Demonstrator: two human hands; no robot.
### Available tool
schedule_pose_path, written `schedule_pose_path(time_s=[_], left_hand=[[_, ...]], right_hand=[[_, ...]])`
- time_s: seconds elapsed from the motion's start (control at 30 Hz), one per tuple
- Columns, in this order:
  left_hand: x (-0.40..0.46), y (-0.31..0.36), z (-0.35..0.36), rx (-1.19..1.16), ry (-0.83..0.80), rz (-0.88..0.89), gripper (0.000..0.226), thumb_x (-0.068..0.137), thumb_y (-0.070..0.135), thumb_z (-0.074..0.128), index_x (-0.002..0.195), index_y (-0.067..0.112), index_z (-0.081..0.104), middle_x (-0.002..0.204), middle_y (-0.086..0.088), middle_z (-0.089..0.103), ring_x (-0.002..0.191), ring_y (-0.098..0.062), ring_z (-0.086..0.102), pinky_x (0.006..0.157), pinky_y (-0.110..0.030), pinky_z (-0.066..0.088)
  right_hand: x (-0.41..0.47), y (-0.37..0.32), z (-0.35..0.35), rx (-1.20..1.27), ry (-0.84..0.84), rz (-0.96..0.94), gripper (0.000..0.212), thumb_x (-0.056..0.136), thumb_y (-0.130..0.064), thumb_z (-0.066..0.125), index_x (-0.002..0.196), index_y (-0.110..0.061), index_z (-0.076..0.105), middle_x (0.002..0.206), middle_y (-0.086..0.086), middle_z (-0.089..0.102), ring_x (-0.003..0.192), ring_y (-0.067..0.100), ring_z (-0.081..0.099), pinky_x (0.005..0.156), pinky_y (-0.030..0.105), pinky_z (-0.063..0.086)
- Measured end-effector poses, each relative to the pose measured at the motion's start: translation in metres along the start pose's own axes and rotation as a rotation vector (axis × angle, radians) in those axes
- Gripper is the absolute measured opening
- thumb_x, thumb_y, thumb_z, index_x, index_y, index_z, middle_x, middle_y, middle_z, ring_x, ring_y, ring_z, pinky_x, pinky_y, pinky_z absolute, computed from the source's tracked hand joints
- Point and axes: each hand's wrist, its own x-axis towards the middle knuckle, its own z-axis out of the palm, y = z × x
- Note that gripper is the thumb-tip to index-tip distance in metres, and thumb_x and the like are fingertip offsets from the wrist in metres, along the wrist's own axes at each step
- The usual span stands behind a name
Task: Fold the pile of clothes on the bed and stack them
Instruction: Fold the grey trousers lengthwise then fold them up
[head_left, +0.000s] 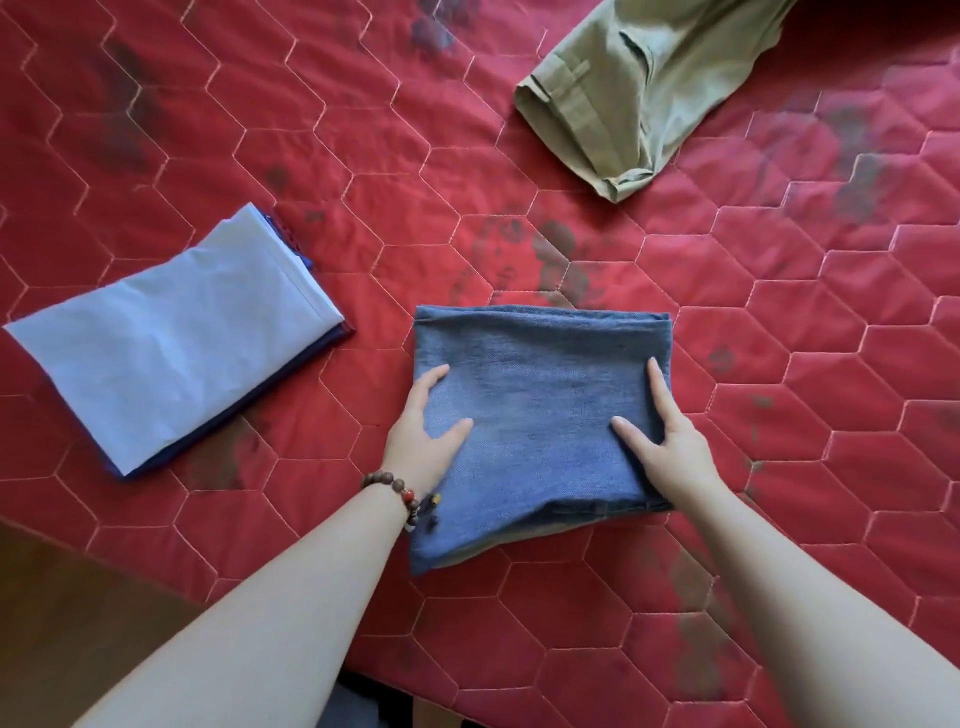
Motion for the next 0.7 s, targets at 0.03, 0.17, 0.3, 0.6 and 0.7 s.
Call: schedule_pose_path(time_s=[0.03, 0.17, 0.3, 0.6, 0.7], left_hand=[[0.001, 0.001, -0.001, -0.008, 0.009, 0.023, 0.063, 0.082, 0.014, 0.072, 0.132, 0.041, 0.045, 0.137, 0.015, 0.050, 0.127, -0.003, 0.047, 0.113, -0.029, 0.033], [0.006, 0.018, -0.010, -0.002, 0.077, 0.128, 0.060, 0.079, 0.015, 0.072, 0.132, 0.031, 0.049, 0.134, 0.012, 0.053, 0.127, -0.004, 0.047, 0.112, -0.028, 0.033], [0.029, 0.047, -0.037, -0.023, 0.168, 0.170, 0.060, 0.081, 0.012, 0.073, 0.135, 0.027, 0.049, 0.135, 0.014, 0.052, 0.128, -0.001, 0.045, 0.110, -0.018, 0.030], [0.110, 0.087, -0.098, 0.011, 0.450, 0.142, 0.071, 0.082, 0.022, 0.073, 0.145, 0.025, 0.040, 0.140, -0.001, 0.044, 0.126, -0.001, 0.039, 0.107, -0.009, 0.024], [0.126, 0.071, -0.100, 0.435, 0.392, -0.004, 0.071, 0.084, 0.044, 0.067, 0.147, 0.026, 0.038, 0.155, -0.021, 0.019, 0.144, -0.029, 0.018, 0.119, -0.037, 0.017]], right_hand=[[0.002, -0.003, -0.003, 0.001, -0.002, -0.009, 0.080, 0.089, -0.037, 0.065, 0.143, -0.059, 0.010, 0.137, 0.007, 0.052, 0.121, 0.028, 0.051, 0.097, 0.031, 0.037], [0.009, -0.023, -0.015, -0.031, 0.079, -0.126, 0.075, 0.089, -0.029, 0.067, 0.144, -0.052, 0.021, 0.132, 0.013, 0.056, 0.119, 0.028, 0.052, 0.094, 0.026, 0.035], [0.038, -0.074, -0.030, -0.037, 0.136, -0.261, 0.071, 0.088, -0.026, 0.068, 0.146, -0.043, 0.031, 0.126, 0.011, 0.058, 0.117, 0.022, 0.051, 0.093, 0.020, 0.031], [0.156, -0.211, -0.042, -0.219, 0.165, -0.437, 0.074, 0.086, -0.035, 0.069, 0.148, -0.042, 0.029, 0.116, 0.010, 0.048, 0.104, 0.020, 0.048, 0.095, 0.021, 0.033], [0.186, -0.220, -0.022, -0.475, 0.174, -0.320, 0.077, 0.086, -0.040, 0.066, 0.151, -0.035, 0.025, 0.150, 0.016, 0.028, 0.134, 0.034, 0.031, 0.113, 0.041, 0.027]])
